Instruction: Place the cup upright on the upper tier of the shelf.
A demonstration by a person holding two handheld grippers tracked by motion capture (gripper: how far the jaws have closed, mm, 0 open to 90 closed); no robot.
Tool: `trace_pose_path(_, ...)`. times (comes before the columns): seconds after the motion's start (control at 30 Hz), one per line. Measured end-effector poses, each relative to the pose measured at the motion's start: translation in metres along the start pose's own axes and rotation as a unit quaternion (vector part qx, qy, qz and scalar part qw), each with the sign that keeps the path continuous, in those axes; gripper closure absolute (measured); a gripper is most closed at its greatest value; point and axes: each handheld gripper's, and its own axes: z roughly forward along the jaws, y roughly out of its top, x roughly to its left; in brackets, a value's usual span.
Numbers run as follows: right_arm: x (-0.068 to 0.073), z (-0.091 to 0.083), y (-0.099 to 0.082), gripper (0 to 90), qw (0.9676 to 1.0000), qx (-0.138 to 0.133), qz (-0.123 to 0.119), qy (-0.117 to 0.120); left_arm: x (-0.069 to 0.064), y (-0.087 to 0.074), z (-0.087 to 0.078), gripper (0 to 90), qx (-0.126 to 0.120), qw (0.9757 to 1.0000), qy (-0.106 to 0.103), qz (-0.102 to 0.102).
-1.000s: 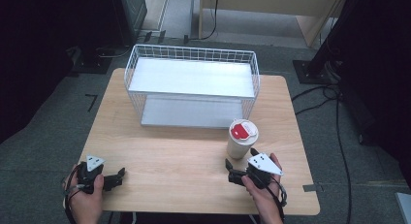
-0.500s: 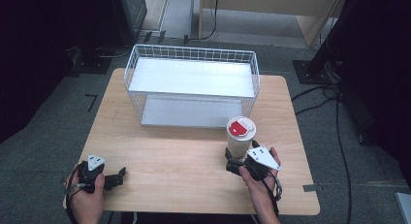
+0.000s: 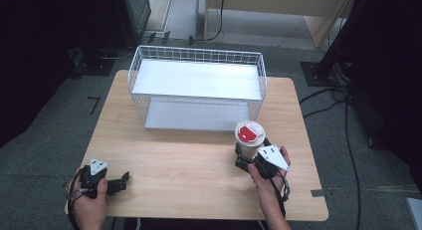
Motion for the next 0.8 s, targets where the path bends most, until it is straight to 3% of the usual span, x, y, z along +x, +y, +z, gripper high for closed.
trace_pose_path(0.6,0.002,0.027,-0.012,0.5,0.9999,0.004,0.003,-0.009,0.0,0.0,0.0,0.0,0.0,1.0,0.0,0.0)
trace_pose_path(0.8,0.001,0.03,-0.012,5.8,0.9999,0.002,0.006,-0.011,0.0,0.0,0.0,0.0,0.0,1.0,0.0,0.0)
